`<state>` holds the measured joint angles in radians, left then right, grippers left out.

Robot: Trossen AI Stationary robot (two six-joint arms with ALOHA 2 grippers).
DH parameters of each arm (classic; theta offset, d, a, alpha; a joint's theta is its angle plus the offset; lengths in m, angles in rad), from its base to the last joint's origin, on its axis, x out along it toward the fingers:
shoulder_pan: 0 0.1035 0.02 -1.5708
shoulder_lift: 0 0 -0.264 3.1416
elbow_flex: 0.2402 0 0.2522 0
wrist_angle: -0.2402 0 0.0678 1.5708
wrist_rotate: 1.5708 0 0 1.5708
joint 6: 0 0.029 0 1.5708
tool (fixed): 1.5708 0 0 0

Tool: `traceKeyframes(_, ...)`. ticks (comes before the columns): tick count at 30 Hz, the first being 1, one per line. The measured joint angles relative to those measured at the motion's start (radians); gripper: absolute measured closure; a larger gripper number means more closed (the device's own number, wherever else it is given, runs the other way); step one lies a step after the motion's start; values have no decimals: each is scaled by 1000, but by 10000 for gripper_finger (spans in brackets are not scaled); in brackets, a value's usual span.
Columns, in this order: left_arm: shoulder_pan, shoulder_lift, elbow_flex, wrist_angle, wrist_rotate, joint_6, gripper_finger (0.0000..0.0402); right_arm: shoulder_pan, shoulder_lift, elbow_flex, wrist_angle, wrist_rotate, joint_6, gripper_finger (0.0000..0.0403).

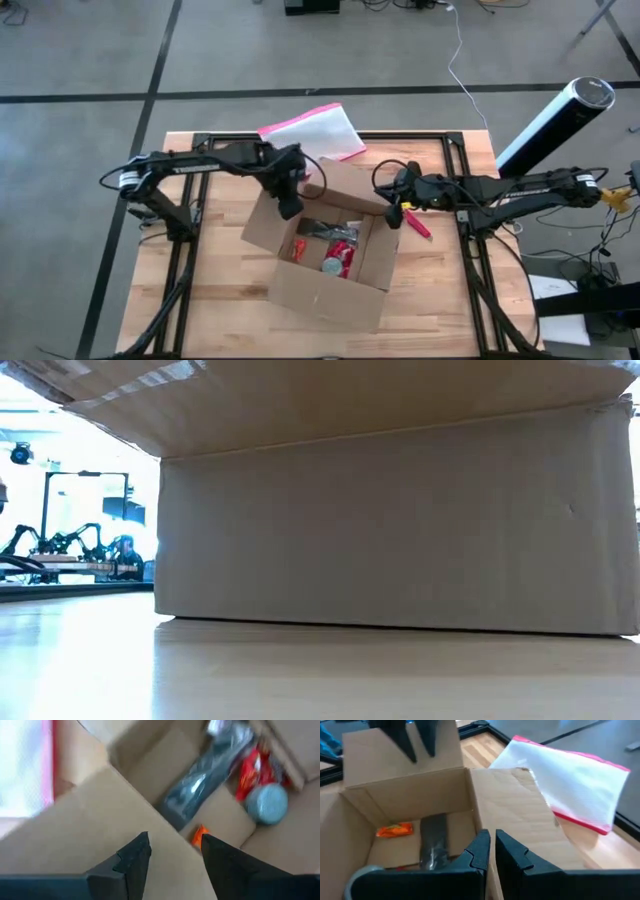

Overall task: Unpack boxes
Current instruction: Open the cardboard box using the box cutter

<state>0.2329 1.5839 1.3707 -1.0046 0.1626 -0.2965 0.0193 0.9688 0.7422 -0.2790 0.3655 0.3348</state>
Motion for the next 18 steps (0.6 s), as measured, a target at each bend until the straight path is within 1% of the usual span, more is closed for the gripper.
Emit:
traceKeyframes(2,0,26,7,-32,39,20,216,0,0,0,2,5,16,391)
traceKeyframes(5,0,52,13,-30,73,2,185,0,0,0,-3,2,18,391)
traceKeyframes(8,-1,64,18,-31,79,-21,153,0,0,0,-7,2,18,391)
traceKeyframes(11,-1,72,18,-32,41,-49,128,0,0,0,-8,2,12,391)
traceKeyframes(14,-2,89,17,-30,12,-69,116,0,0,-1,-8,2,8,391)
traceKeyframes(18,-1,121,17,-18,-22,-87,119,0,0,-4,-11,2,5,391)
